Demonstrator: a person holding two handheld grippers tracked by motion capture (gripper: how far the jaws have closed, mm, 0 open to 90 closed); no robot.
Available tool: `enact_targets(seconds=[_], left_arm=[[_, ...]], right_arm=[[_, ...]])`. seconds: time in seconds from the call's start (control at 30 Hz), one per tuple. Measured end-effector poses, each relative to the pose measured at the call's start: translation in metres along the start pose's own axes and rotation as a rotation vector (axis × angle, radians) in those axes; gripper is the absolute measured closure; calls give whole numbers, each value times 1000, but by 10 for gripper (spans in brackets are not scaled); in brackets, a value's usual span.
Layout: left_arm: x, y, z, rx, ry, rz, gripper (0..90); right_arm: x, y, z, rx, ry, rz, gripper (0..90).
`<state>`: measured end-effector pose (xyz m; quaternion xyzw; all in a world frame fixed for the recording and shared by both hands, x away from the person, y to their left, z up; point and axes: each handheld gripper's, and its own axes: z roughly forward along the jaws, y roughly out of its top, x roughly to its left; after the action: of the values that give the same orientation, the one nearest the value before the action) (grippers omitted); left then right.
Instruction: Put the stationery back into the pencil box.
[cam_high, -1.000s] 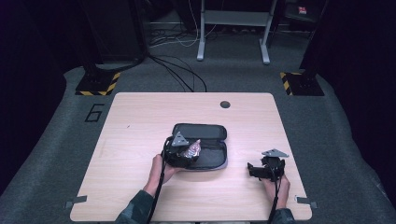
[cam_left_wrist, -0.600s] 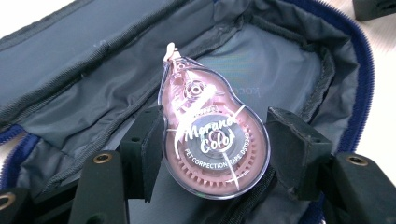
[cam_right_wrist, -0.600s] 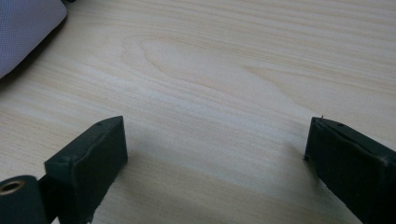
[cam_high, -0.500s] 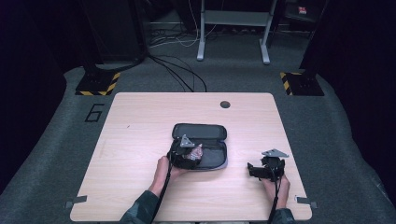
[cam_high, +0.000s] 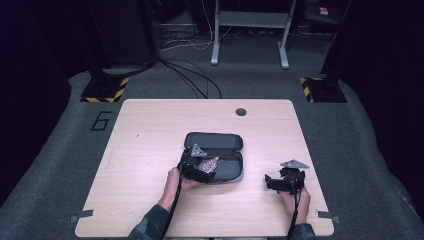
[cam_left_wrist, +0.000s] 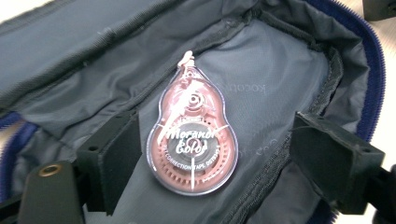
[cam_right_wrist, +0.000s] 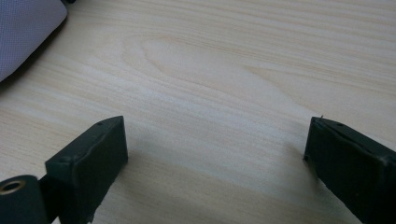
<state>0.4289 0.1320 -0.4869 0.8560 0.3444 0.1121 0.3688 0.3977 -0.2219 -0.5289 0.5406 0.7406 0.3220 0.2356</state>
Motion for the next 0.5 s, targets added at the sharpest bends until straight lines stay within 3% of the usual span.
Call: enact_targets(seconds=[0.2, 0.33, 0.5], left_arm=[[-5, 0, -24, -47, 14, 21, 136], [-5, -3, -45, -53, 31, 45, 130], [-1, -15, -72, -84, 75, 37, 129]], right_arm=[[0, 0, 0, 0, -1, -2, 55], [0, 0, 0, 0, -1, 0, 55], [0, 0, 0, 0, -1, 0, 55]])
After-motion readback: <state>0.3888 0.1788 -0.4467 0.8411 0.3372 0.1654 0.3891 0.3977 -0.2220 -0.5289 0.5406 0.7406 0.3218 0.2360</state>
